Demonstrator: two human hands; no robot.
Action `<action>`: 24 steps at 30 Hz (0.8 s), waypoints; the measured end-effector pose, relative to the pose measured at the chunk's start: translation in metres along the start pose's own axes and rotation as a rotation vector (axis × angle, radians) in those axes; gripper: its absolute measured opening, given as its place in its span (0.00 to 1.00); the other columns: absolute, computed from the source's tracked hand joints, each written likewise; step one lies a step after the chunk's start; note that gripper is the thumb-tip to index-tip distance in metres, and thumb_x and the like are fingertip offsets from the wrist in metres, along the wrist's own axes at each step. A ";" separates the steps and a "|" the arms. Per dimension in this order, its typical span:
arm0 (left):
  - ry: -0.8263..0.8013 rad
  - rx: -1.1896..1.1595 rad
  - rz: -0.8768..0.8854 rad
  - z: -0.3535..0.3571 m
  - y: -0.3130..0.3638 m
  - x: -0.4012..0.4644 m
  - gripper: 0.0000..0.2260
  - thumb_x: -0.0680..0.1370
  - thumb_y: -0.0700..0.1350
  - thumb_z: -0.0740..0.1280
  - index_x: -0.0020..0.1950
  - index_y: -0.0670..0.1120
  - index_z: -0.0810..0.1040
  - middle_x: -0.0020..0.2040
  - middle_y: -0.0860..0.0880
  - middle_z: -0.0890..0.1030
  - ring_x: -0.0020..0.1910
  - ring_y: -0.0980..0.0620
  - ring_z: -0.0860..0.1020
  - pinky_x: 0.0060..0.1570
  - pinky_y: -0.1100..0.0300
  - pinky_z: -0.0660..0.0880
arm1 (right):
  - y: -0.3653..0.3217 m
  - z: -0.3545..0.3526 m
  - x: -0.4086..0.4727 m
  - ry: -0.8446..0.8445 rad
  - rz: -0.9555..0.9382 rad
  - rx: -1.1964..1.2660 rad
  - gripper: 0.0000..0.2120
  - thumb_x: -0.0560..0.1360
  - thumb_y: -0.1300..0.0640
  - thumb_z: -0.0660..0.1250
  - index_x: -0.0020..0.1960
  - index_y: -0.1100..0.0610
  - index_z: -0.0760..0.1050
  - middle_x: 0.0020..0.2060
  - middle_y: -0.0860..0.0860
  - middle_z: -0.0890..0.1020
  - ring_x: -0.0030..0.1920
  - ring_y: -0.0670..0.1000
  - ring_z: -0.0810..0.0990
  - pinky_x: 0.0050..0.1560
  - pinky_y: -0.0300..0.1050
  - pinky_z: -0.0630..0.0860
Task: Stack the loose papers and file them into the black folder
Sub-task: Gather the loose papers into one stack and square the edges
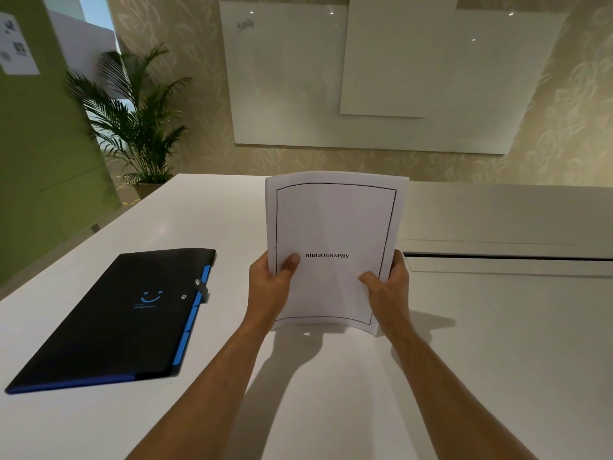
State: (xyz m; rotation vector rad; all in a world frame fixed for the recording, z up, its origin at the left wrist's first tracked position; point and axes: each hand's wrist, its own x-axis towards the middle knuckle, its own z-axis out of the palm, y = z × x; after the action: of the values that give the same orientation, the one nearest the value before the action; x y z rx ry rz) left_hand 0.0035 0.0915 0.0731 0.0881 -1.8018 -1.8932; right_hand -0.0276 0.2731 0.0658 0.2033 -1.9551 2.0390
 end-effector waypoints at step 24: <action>0.260 -0.526 -0.332 0.036 -0.024 -0.013 0.11 0.77 0.42 0.70 0.59 0.49 0.78 0.58 0.48 0.83 0.58 0.46 0.81 0.62 0.45 0.75 | 0.046 0.011 -0.011 0.127 0.442 0.651 0.20 0.74 0.68 0.68 0.65 0.63 0.75 0.59 0.57 0.83 0.57 0.56 0.83 0.54 0.51 0.80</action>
State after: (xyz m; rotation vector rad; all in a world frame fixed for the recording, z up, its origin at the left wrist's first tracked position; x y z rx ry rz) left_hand -0.0075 0.1292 0.0510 0.4438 -1.1289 -2.3985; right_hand -0.0325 0.2600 0.0194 -0.2393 -1.2777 2.8414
